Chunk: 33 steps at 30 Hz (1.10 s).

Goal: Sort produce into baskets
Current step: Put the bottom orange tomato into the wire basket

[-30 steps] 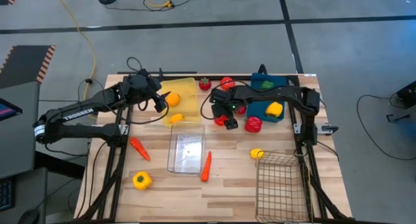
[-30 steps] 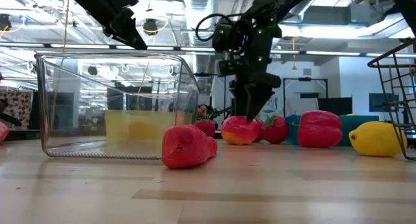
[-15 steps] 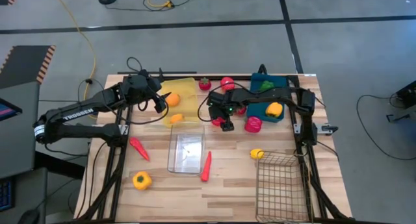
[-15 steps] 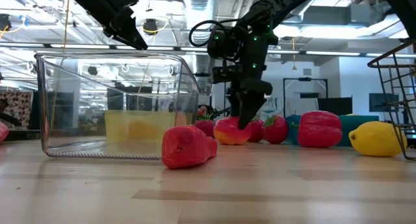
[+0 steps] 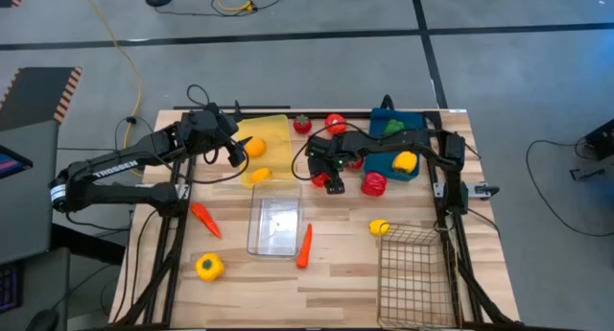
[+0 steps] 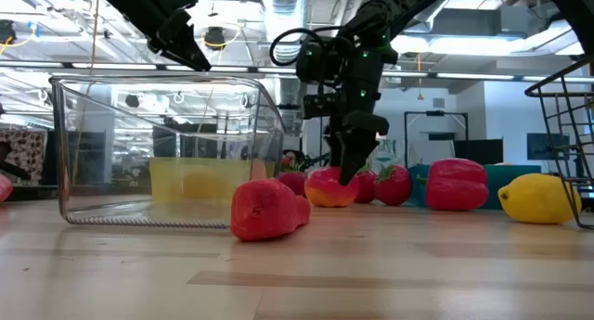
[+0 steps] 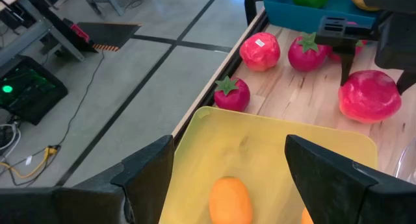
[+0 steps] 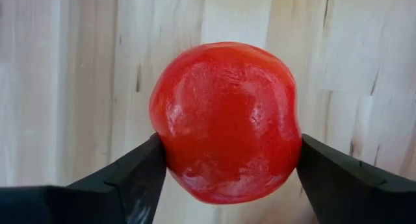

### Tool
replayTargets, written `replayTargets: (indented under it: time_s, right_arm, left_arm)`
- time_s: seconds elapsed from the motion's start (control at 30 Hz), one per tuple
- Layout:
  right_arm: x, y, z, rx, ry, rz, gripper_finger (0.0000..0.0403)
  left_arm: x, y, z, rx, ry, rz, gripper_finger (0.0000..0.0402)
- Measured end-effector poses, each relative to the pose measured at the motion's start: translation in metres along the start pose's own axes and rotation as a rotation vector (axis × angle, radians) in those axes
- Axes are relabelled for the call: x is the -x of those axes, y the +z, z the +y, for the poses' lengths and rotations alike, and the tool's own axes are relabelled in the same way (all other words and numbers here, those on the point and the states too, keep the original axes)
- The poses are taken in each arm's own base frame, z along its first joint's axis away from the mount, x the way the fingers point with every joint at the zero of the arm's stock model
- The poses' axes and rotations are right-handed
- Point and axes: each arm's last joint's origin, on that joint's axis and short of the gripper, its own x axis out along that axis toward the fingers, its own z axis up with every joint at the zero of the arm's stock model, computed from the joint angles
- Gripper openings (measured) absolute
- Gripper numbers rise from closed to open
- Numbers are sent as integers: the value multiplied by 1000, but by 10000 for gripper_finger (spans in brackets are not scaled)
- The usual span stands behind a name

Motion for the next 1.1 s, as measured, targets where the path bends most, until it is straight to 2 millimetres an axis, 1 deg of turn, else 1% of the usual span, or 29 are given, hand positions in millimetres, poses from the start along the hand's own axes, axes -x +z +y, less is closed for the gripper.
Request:
replayTargets:
  time_s: [0.07, 0.17, 0.33, 0.5, 0.7, 0.83, 0.93, 1.1]
  right_arm:
    - [3, 2, 1, -8, 5, 4, 335]
    - [14, 5, 3, -20, 17, 13, 335]
    - [43, 13, 9, -36, 32, 40, 334]
    - [74, 26, 26, -69, 49, 59, 335]
    - [110, 41, 62, -72, 71, 61, 335]
    - [131, 47, 89, -102, 86, 69, 335]
    - [139, 46, 110, -138, 94, 101, 335]
    - [145, 39, 149, -185, 96, 179, 335]
  left_arm:
    - [0, 0, 0, 0, 1, 0, 281]
    - [0, 0, 0, 0, 1, 0, 281]
    - [0, 0, 0, 0, 1, 0, 281]
    - [0, 0, 0, 0, 3, 1, 281]
    - [0, 0, 0, 0, 4, 1, 281]
    - [0, 0, 0, 0, 3, 1, 281]
    - [0, 0, 0, 0, 3, 1, 281]
    - [0, 0, 0, 0, 3, 1, 281]
